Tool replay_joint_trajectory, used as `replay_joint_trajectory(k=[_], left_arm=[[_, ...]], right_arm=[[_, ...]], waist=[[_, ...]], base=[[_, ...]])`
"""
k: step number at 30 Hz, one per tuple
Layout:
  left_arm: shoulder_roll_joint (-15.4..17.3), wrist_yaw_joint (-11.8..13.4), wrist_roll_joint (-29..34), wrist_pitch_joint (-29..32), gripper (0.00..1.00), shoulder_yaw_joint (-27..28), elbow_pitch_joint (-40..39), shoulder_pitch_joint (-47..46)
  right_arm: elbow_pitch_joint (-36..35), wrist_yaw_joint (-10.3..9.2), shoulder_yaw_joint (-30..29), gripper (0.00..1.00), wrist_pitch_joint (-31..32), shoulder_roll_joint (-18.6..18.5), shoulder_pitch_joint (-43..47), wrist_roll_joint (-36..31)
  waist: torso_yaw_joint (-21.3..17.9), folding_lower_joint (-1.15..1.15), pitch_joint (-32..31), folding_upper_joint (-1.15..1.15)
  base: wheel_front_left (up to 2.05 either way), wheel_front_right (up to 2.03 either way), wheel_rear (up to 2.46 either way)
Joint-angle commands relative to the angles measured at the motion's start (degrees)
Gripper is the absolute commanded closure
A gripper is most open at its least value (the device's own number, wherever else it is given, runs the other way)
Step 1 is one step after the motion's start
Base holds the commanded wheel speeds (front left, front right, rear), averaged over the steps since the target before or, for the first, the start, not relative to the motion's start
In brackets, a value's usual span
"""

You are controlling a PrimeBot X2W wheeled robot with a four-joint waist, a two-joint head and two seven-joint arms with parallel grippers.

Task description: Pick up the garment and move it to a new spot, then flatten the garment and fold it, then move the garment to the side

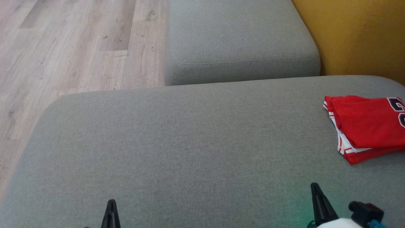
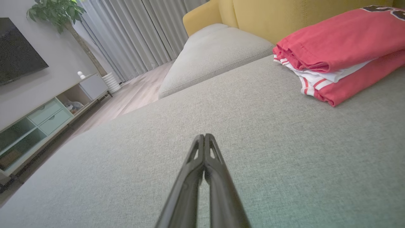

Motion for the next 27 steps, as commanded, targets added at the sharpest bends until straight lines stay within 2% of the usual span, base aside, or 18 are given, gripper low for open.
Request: replay_joint_trajectory(k=[1, 27], left_arm=[[0.36, -0.54, -1.99, 0.31, 1.0, 1.07, -1.48, -3.05], [0.69, -3.36, -18.83, 4.11, 1.0, 4.08, -0.87, -7.01]], right_arm=[[-2.18, 0.11, -0.33, 1.0, 0.51, -0.18, -3.54, 2.1], [-3.27, 0.19, -3.0, 1.0, 4.52, -0.25, -6.46, 18.62]], waist=[[0.0, 0.0, 0.15, 0.0], [-0.04, 0.0, 2.18, 0.0]], base=[[0.0, 0.0, 0.0], [0.0, 0.0, 0.0]])
